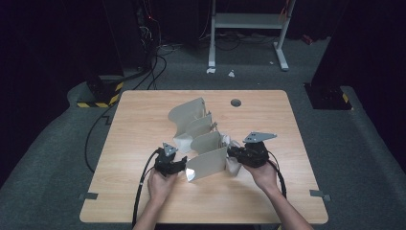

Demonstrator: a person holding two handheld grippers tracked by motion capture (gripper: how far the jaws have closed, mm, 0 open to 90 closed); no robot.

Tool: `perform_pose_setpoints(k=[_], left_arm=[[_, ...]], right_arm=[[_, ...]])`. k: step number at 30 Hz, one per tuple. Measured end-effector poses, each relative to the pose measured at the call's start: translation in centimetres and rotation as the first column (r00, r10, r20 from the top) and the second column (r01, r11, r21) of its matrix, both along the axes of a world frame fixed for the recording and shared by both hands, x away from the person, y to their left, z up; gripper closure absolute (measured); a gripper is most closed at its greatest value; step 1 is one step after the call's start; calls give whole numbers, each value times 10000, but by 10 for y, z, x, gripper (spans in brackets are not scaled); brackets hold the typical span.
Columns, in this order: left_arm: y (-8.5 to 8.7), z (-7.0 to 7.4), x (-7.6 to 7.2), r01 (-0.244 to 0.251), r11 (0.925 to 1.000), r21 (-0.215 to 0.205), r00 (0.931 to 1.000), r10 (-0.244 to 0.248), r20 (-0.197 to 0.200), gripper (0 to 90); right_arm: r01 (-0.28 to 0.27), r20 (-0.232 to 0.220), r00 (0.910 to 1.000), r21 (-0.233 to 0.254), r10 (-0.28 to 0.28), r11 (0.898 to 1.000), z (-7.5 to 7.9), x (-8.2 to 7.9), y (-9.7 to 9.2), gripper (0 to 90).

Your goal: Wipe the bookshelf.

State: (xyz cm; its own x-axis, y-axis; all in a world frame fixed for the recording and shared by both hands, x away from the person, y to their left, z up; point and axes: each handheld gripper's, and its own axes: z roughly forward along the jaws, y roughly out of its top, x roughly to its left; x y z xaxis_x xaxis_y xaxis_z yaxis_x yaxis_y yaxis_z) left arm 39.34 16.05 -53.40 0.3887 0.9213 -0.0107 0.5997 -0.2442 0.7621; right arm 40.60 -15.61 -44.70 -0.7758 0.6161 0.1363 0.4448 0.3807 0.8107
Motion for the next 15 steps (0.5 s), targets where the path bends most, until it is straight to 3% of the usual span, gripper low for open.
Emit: perform_pose_setpoints(k=[10,15], left_arm=[[0,0,0,-69,10000,-21,10000,69,-28,369],[0,0,0,-66,10000,-15,10000,66,-44,364]], right_arm=[[-188,848,9963,516,144,9985,38,-8,-7,815],[-234,925,9955,472,189,9986,42,-9,-5,814]])
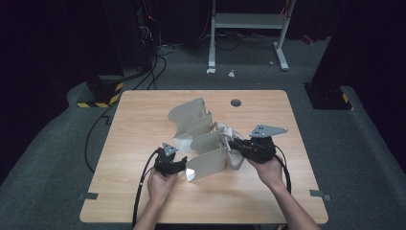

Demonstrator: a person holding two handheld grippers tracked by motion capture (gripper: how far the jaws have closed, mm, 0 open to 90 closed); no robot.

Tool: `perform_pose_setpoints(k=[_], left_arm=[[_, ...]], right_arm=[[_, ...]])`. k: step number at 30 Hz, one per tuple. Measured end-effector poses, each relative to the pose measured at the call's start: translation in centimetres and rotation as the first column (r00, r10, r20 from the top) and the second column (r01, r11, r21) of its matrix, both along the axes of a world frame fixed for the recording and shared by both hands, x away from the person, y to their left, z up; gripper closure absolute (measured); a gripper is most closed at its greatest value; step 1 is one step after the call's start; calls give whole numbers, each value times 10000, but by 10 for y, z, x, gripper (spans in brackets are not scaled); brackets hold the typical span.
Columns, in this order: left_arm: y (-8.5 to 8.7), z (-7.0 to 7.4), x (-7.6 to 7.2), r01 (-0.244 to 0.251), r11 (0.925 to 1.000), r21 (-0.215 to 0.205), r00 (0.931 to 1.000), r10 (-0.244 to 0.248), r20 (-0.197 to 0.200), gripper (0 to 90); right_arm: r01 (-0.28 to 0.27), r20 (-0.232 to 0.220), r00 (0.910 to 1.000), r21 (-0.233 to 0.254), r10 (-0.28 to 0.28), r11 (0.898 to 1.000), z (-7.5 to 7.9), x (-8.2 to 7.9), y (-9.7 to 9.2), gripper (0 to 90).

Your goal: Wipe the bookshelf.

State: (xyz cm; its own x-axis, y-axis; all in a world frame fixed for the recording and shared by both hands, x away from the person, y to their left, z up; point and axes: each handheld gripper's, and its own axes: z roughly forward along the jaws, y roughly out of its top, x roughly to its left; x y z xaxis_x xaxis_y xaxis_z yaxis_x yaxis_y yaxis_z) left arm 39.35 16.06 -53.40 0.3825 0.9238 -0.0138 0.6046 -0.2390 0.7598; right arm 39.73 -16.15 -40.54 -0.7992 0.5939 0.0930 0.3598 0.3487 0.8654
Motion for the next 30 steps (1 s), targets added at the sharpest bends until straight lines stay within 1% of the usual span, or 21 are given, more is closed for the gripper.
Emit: perform_pose_setpoints(k=[6,7,9,14,15,16,18,19,20,21,22,23,24,25,27,30], left_arm=[[0,0,0,-3,10000,-1,10000,3,-2,360],[0,0,0,-1,10000,2,10000,1,-3,360],[0,0,0,-3,10000,0,10000,3,-4,360],[0,0,0,-15,10000,-10,10000,15,-9,357],[0,0,0,-16,10000,-13,10000,16,-11,357],[0,0,0,-11,10000,-7,10000,11,-11,357],[0,0,0,-10,10000,-9,10000,10,-11,357],[0,0,0,-12,10000,-9,10000,12,-8,357],[0,0,0,-4,10000,-2,10000,4,-6,357],[0,0,0,-6,10000,-4,10000,6,-7,357],[0,0,0,-4,10000,0,10000,4,-8,357],[0,0,0,-4,10000,1,10000,4,-8,357],[0,0,0,-12,10000,-2,10000,12,-7,357],[0,0,0,-15,10000,-5,10000,15,-5,357],[0,0,0,-12,10000,-7,10000,12,-4,358],[0,0,0,7,10000,0,10000,-7,3,362]], right_arm=[[31,-201,9998,48,-30,10000,-11,2,2,814],[53,-294,9996,-25,-53,10000,-15,3,2,814],[86,-335,9994,-97,-89,9999,-18,3,3,813],[216,-589,9980,-389,-239,9990,-37,6,6,812],[255,-671,9973,-456,-285,9986,-44,8,8,813],[255,-671,9973,-456,-285,9986,-44,8,8,813],[242,-769,9966,-592,-288,9980,-52,10,10,814],[224,-855,9960,-547,-270,9983,-54,11,10,814],[204,-1078,9938,-487,-256,9986,-57,13,9,815],[195,-1246,9919,-498,-256,9986,-61,15,9,816],[146,-1455,9891,-614,-234,9980,-68,18,10,816],[153,-1480,9886,-738,-262,9972,-72,18,11,816],[153,-1480,9886,-738,-262,9972,-72,18,11,816],[172,-1517,9880,-821,-296,9965,-76,18,12,816],[250,-1680,9850,-889,-397,9957,-82,20,14,816],[378,-1832,9813,-1150,-586,9926,-90,22,17,815]])
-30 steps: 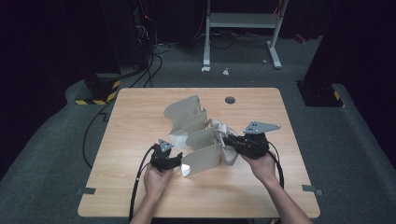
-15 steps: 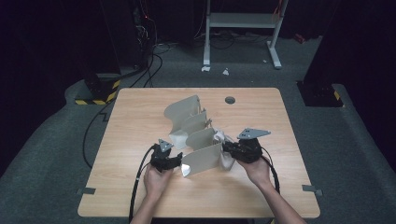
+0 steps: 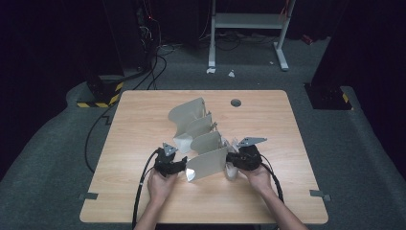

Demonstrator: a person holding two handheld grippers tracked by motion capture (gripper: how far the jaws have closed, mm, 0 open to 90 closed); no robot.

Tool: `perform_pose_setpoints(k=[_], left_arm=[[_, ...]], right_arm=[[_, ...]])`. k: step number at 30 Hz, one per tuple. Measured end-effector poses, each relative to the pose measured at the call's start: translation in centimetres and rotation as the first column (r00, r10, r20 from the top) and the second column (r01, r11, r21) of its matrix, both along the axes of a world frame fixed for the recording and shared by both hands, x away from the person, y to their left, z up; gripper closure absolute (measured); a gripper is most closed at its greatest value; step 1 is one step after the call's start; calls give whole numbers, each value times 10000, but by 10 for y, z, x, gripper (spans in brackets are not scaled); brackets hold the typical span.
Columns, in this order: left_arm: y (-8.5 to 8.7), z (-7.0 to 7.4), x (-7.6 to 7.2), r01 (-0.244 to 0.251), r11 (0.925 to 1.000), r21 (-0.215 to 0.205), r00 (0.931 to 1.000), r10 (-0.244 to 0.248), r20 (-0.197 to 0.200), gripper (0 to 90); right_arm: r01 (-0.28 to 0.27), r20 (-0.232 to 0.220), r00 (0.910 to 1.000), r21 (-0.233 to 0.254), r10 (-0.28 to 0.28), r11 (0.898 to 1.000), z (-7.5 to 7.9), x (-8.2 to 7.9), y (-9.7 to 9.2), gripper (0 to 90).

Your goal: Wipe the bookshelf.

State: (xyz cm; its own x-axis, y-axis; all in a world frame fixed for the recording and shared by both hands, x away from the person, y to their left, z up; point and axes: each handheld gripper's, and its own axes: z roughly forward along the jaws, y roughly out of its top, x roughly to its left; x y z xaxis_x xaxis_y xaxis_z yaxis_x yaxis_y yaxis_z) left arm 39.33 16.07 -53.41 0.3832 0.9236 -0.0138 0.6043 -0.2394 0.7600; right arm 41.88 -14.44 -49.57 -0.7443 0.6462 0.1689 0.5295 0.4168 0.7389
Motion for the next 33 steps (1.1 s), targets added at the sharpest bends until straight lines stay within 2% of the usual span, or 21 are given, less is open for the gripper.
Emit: perform_pose_setpoints(k=[1,3,8,10,12,13,14,17,29,31,32,33], left_arm=[[0,0,0,3,10000,-6,10000,-3,0,362],[0,0,0,-6,10000,-16,10000,6,5,362],[0,0,0,-13,10000,-15,10000,13,6,362],[0,0,0,-10,10000,-17,10000,10,7,362],[0,0,0,-9,10000,-17,10000,9,9,362],[0,0,0,-6,10000,-16,10000,6,6,363],[0,0,0,-1,10000,-16,10000,1,6,363],[0,0,0,1,10000,-14,10000,-1,6,363],[0,0,0,11,10000,-14,10000,-11,8,365],[0,0,0,12,10000,-16,10000,-12,6,365],[0,0,0,15,10000,-14,10000,-15,8,365],[0,0,0,16,10000,-17,10000,-16,6,366]], right_arm=[[18,-8,10000,-301,-19,9995,-5,1,3,813],[45,-33,10000,-369,-46,9993,-8,1,4,812],[38,-352,9994,-180,-44,9998,-17,7,3,811],[-26,-245,9997,-137,22,9999,-15,6,3,811],[3,-174,9998,33,-2,10000,-9,5,2,812],[-17,33,10000,298,16,9996,-1,4,-1,812],[-17,33,10000,298,16,9996,-1,4,-1,812],[-54,306,9995,619,35,9981,13,2,-3,812],[-365,1280,9915,1091,224,9934,59,4,-5,812],[-380,1480,9888,1133,210,9928,69,7,-3,812],[-380,1480,9888,1133,210,9928,69,7,-3,812],[-391,1658,9859,1011,219,9941,74,8,-1,812]])
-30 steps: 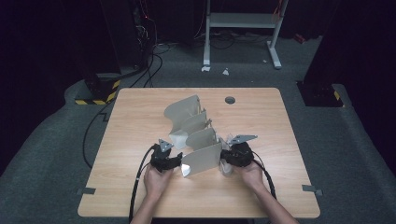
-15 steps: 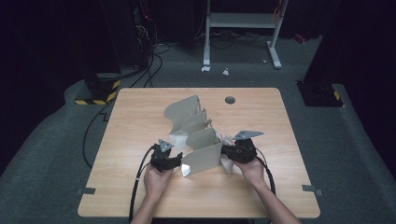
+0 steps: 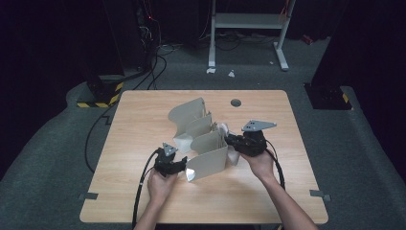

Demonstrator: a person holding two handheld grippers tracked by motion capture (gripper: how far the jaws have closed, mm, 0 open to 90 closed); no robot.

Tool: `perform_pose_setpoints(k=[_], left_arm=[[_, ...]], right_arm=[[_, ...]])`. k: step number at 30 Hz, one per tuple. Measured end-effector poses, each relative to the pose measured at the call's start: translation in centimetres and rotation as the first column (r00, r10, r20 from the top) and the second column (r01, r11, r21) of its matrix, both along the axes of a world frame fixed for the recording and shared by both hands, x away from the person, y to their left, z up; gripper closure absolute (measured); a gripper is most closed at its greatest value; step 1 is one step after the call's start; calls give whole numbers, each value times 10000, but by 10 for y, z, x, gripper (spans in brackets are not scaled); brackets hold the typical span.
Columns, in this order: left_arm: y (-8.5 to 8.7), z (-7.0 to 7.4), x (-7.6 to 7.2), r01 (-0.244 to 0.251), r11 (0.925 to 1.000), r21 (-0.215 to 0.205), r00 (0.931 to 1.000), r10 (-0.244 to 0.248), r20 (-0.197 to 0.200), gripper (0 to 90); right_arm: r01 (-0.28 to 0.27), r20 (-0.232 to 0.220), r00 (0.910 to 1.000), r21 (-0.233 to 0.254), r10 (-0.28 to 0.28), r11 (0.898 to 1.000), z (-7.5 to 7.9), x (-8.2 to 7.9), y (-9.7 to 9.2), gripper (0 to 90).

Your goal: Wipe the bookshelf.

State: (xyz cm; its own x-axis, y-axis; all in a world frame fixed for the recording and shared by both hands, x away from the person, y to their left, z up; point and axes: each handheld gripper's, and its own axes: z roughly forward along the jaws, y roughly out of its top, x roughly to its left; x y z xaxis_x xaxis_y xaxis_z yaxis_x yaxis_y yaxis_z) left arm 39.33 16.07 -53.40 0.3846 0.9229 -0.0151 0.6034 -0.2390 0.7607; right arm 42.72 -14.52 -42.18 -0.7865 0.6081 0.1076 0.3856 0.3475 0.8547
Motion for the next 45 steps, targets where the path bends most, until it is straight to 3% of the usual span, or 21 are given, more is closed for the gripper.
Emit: perform_pose_setpoints(k=[9,13,26,39,45], left_arm=[[0,0,0,23,10000,-12,10000,-23,0,366],[0,0,0,31,10000,-18,10000,-31,3,367],[0,0,0,48,10000,-3,10000,-48,4,366],[0,0,0,69,10000,-2,10000,-69,-11,366],[0,0,0,58,10000,-9,10000,-58,-5,366]], right_arm=[[84,54,9999,43,-84,10000,4,11,4,813],[39,-116,9999,-379,-44,9993,-4,13,9,814],[-53,-1087,9941,-560,-8,9984,-44,14,7,815],[-189,-1191,9928,-904,80,9957,-53,-4,6,815],[-150,-1367,9906,-975,15,9951,-62,1,6,813]])
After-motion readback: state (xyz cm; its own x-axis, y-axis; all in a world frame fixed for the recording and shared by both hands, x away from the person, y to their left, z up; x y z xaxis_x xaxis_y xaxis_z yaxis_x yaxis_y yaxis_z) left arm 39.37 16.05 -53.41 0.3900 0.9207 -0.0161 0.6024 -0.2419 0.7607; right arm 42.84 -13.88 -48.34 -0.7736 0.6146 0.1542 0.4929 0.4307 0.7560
